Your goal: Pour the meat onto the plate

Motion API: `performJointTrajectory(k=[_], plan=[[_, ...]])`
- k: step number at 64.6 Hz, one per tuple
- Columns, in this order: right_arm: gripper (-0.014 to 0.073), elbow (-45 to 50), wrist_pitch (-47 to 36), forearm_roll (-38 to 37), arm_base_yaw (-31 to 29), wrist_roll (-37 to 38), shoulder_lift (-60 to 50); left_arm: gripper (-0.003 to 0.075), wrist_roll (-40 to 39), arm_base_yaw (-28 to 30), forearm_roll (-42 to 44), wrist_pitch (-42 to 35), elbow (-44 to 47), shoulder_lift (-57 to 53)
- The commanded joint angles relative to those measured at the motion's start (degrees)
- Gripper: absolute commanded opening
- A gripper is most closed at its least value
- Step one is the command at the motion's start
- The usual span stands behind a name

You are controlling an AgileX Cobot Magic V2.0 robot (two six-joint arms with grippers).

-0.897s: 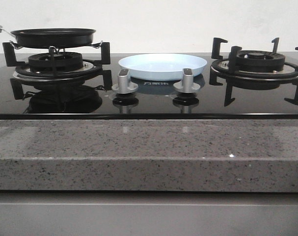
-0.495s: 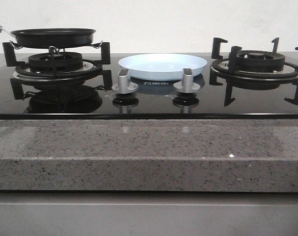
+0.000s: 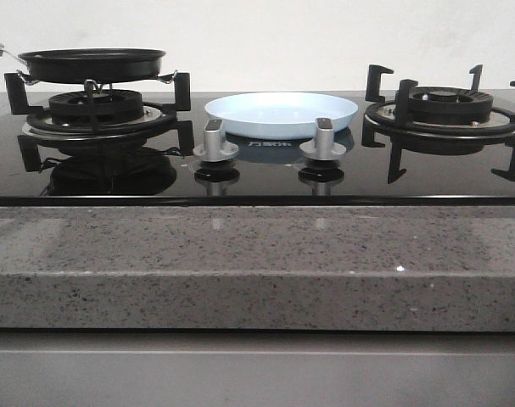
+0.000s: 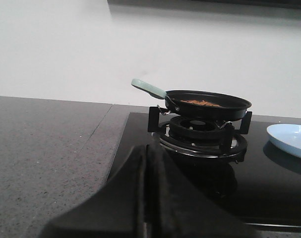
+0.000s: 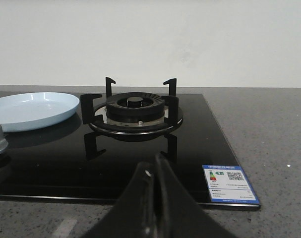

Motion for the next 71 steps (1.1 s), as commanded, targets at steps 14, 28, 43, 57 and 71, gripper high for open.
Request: performJointTrajectory(k=[14,28,43,57,71], plan=[[-0.0069,-0.56,-5.16,-0.81,-0.44,-0.16,-0.91,-0.002,-0.16,0.03,-1.76,-5.66,-1.17,-0.92],[-0.0069,-7.67,2.5,-0.37,-0.44,-0.16,-0.87,-0.002,-0.16,0.03,-2.8,1.75,-10.05,-0.78],[-0.0069,-19.97,13.08,-0.37,-0.44,-0.16,1.0,-0.002,-0.16,0.03,-2.8,14.1,-23.09,0.56],[-0.0069,-33.45,23.96,-0.37,-0.44,-0.16,10.47,-0.002,-0.16,0.03,-2.8,22.71,-35.3,10.52],[-0.0069,-40.83,31.2,-0.37,-0.44,-0.16,21.39,-0.002,-0.16,0.03,-2.7,30.82,-43.62,22.98]])
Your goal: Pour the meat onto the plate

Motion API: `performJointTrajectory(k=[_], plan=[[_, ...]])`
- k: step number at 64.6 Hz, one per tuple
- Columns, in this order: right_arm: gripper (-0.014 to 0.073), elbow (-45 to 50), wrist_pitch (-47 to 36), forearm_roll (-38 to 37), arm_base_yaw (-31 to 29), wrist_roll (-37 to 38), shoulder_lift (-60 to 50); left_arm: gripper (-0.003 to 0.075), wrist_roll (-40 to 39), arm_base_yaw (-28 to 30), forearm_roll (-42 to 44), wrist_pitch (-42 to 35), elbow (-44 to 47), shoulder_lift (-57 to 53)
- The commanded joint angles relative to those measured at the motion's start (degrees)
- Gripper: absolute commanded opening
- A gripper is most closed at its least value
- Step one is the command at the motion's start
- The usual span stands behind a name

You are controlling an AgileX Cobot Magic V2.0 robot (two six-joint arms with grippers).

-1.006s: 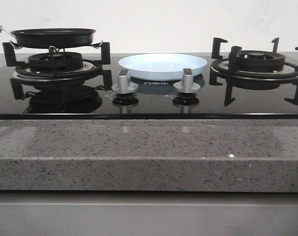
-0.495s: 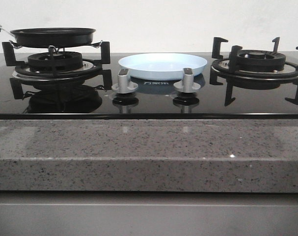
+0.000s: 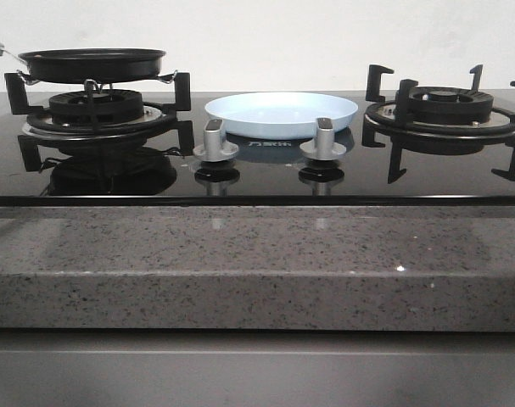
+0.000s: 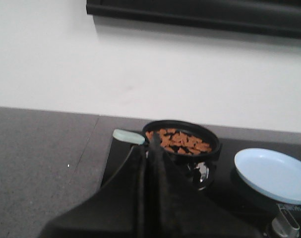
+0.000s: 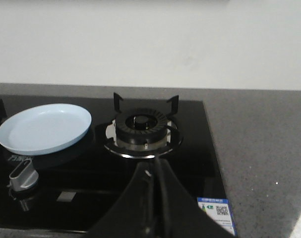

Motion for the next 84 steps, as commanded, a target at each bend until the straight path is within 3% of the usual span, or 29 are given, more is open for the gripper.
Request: performJointTrajectory(k=[1,29,36,42,47,53,59,84], plan=[[-0.0069,-3.62,-1.32,-0.37,-0.44,-0.16,5.2,-0.002,-0.16,0.03,-0.37,-0.11,-4.1,5.9],[-0.0068,-3.17,-0.15,-0.37,-0.44,-0.16,15.67,-0.002,-0.16,0.03,-0.59,1.76,-4.51,18.84],[-0.0013,-3.17,1.14,-0.37,-0.44,-0.4,16.64,-0.0012,-0.05,0.03,-0.08,1.67,-4.51,19.93],[0.0182,-3.17,1.94,-0.37,-0.44,-0.55,17.42,0.0096,-0.05,0.03,1.11,1.67,-4.51,20.22],[0.0379,-3.17,1.8,-0.24,-0.44,-0.55,17.77,0.0253,-0.05,0.03,1.49,1.67,-4.51,20.22],[0.051,-3.17,1.85,1.36,-0.38,-0.55,18.35,0.0437,-0.05,0.03,1.49,1.39,-4.51,20.22],[0.0525,-4.13,2.77,3.95,0.77,-1.55,20.19,0.0518,-0.05,0.03,1.49,1.36,-4.51,20.22],[0.0516,-20.93,8.77,7.42,10.87,-5.91,41.23,0.051,-0.05,-0.07,1.49,1.36,-4.51,20.22]])
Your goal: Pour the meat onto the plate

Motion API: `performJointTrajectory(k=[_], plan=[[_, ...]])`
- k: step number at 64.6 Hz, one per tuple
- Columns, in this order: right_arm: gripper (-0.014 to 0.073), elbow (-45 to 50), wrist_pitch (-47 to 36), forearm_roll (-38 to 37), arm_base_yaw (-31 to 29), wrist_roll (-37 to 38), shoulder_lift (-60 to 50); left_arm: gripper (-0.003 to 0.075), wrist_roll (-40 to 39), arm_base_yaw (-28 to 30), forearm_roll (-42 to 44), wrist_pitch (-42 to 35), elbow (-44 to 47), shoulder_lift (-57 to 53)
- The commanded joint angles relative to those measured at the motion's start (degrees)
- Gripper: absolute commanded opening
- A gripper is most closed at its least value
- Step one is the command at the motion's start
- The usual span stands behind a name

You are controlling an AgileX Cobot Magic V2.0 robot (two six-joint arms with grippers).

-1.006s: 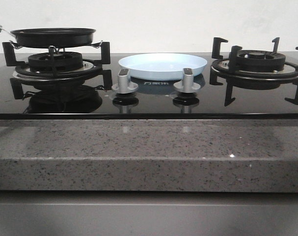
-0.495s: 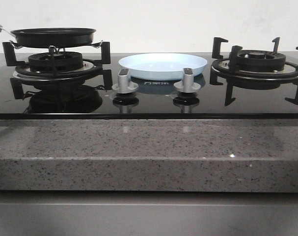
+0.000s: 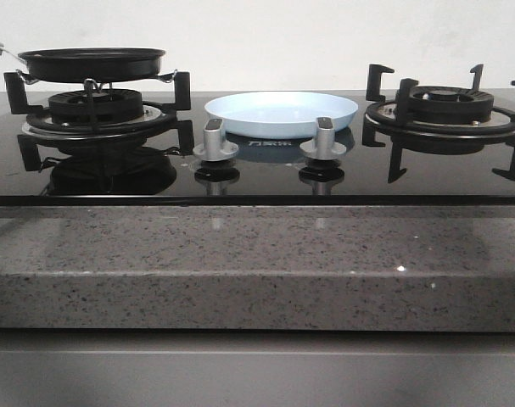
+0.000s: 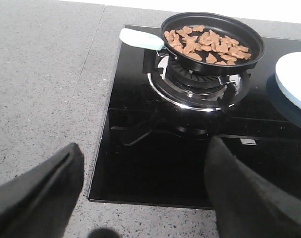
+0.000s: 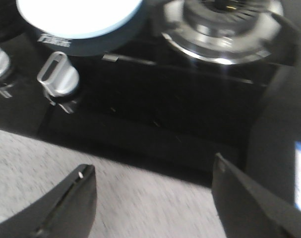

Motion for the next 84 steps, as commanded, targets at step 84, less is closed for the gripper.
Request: performJointTrajectory(k=[84], plan=[[0.0421,-65.5,14.26,3.87,1.94,-1.57,62.48,0.051,-0.05,-0.07,0.01,-4.24,-2.06,0.26]])
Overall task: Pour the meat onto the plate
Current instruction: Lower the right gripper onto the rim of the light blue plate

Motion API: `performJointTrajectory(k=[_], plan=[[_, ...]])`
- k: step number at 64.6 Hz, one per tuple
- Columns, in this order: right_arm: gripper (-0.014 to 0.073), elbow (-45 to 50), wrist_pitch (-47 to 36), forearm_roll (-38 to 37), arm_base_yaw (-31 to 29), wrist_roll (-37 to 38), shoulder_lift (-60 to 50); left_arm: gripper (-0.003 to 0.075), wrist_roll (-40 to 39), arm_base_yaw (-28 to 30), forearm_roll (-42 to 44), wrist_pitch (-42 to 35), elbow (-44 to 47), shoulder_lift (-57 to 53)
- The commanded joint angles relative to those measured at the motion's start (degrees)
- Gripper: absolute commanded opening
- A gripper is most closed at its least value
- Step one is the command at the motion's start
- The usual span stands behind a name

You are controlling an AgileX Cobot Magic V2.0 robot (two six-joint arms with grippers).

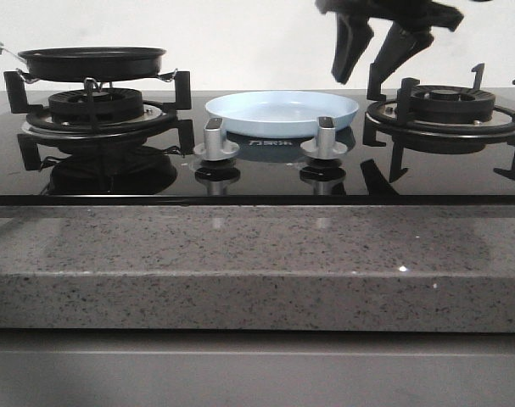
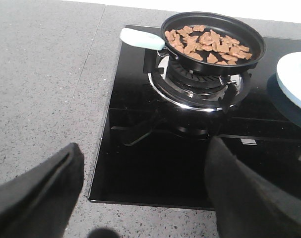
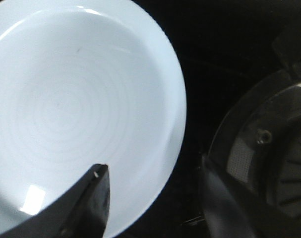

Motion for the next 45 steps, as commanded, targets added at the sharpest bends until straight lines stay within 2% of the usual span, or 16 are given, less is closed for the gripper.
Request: performJointTrajectory(k=[1,13,32,33,45], plan=[[0.0421,-4.1,-0.91,1.18,-0.04,-0.78,-1.23,0.051,-0.05,-0.07,0.01,-4.24,-2.06,0.26],[0.0393,-7.57,0.44,1.18,-0.04,-0.83,2.29,0.051,-0.05,-0.07,0.01,-4.24,-2.06,0.26],[0.0344,-7.63,0.52,1.25,-0.04,-0.88,3.77,0.051,-0.05,-0.07,0.01,-4.24,-2.06,0.26],[0.029,-7.63,0.54,1.25,-0.04,-0.88,3.82,0.051,-0.05,-0.07,0.01,-4.24,-2.06,0.26],[0.019,-7.63,1.91,1.25,-0.04,-0.88,4.46,0.051,-0.05,-0.07,0.24,-4.24,-2.06,0.26]])
